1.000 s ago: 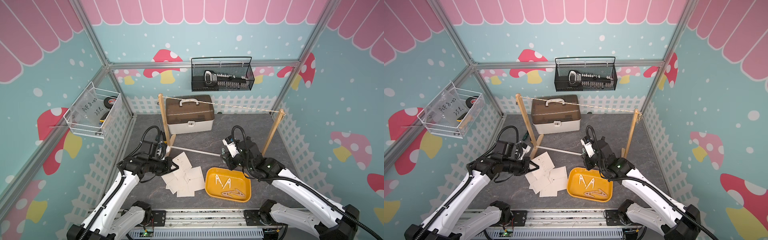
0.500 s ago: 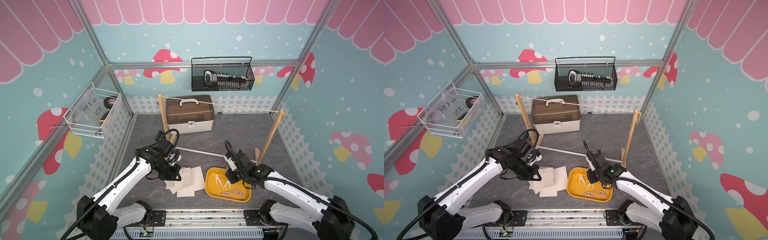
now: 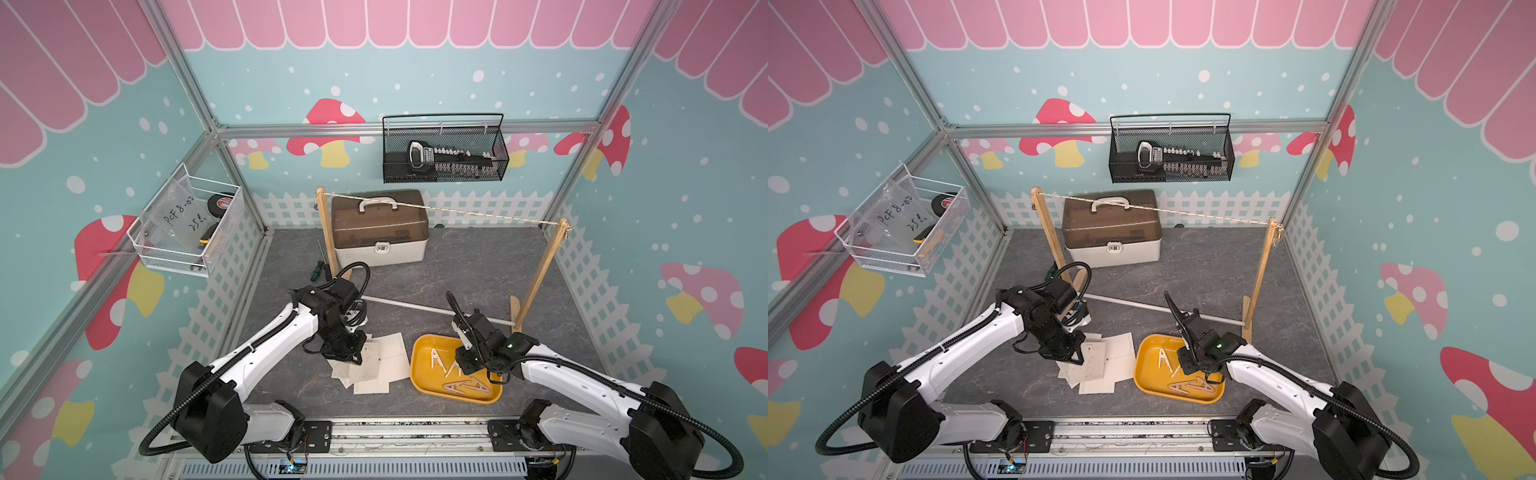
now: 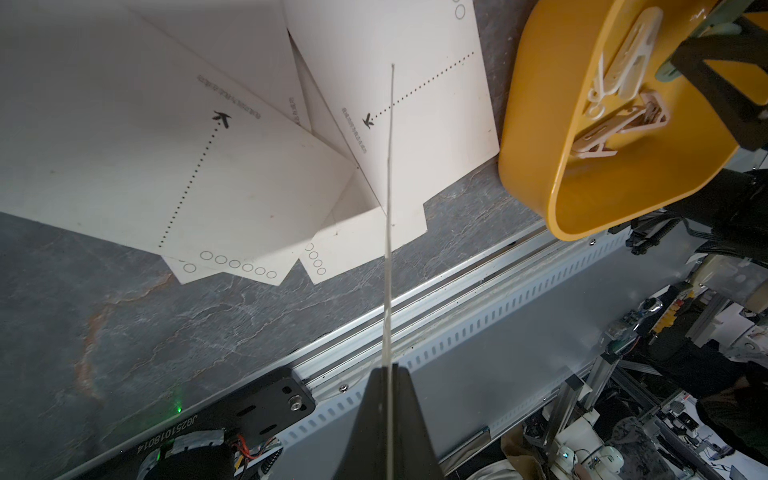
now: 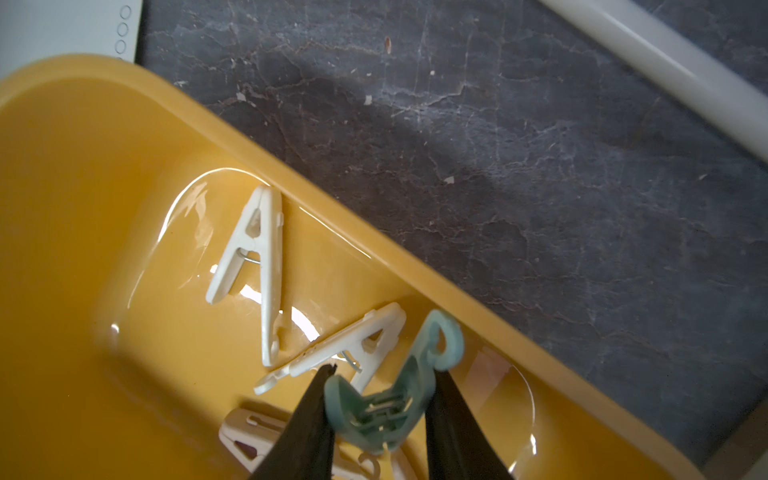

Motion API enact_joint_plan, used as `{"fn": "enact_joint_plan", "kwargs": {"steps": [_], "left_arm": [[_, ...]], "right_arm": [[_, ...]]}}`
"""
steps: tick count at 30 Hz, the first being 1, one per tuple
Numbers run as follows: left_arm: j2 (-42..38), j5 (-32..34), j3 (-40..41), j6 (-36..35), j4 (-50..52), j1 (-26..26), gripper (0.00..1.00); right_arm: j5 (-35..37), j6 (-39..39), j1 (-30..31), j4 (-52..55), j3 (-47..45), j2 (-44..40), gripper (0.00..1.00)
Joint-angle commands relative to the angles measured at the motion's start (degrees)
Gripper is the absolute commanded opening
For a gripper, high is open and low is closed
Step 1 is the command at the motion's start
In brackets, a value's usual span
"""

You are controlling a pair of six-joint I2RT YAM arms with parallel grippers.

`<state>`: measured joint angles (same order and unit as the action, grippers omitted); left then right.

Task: Remove the postcards from the strings
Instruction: Place the postcard on the postcard.

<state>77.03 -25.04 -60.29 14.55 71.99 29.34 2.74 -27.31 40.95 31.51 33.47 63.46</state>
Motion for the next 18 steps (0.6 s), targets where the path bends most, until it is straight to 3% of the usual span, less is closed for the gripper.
{"fn": "enact_joint_plan", "kwargs": {"steps": [1, 4, 6, 10, 12, 18], "left_arm": [[1.15, 1.08, -1.72, -2.12, 1.05, 0.57, 0.00], [1.84, 1.62, -1.86, -2.19, 1.05, 0.69, 0.01], [2.09, 2.07, -2.08, -2.22, 1.04, 0.73, 0.11], [2.25, 3.00, -2.39, -2.24, 1.11, 0.72, 0.15], [2.35, 4.40, -2.73, -2.06, 1.31, 0.72, 0.23], [2.38, 7.62, -3.97, -1.97, 1.65, 0.78, 0.29]], "right_arm": [[2.36, -0.77, 0.19, -1.25, -1.01, -1.02, 0.35], [3.22, -1.24, 0.23, -1.45, -1.42, -1.28, 0.39], [3.79, -1.59, 0.19, -1.70, -1.84, -1.65, 0.46], [4.37, -1.69, 0.19, -1.95, -2.27, -2.92, 0.55], [4.84, -1.61, 0.22, -1.89, -2.28, -4.00, 0.56], [5.45, -0.92, 0.19, -2.11, -2.05, -7.66, 0.57]]}}
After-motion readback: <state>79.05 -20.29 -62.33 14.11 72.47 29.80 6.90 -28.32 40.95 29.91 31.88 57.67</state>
